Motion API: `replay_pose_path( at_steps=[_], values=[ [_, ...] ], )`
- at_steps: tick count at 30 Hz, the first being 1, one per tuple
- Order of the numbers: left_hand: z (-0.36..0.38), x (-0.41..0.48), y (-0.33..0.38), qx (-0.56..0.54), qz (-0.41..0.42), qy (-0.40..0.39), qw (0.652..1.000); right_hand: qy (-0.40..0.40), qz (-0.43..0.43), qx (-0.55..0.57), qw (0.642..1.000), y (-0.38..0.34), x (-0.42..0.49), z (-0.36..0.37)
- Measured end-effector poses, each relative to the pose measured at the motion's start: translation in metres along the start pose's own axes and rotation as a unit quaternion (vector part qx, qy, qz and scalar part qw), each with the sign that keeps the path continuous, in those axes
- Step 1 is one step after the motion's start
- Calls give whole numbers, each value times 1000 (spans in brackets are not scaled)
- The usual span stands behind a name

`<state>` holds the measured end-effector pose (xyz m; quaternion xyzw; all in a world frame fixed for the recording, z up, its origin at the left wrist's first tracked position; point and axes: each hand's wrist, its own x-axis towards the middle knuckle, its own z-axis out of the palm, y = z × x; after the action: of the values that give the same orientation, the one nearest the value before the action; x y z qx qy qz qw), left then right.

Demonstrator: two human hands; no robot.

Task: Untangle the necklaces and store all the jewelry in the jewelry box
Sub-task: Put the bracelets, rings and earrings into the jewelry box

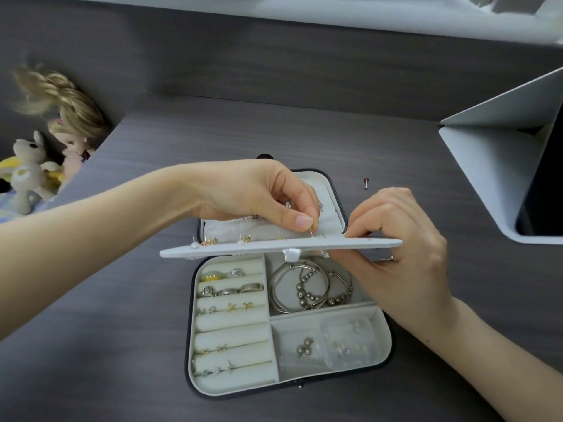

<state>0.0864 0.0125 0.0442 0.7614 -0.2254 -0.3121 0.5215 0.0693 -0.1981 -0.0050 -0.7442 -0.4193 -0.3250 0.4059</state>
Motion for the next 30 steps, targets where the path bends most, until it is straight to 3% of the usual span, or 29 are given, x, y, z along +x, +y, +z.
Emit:
replay_pose_path(
  at_steps=[4,16,30],
  values=[
    [1,-1,3,24,9,16,1000,1,3,-2,1000,-1,0,1],
    [1,-2,24,229,77,35,970,4,-2,-7,1000,-1,-2,1],
    [-3,-5,24,249,7,-7,969,5,-3,-10,1000,-3,1,2]
  ],
)
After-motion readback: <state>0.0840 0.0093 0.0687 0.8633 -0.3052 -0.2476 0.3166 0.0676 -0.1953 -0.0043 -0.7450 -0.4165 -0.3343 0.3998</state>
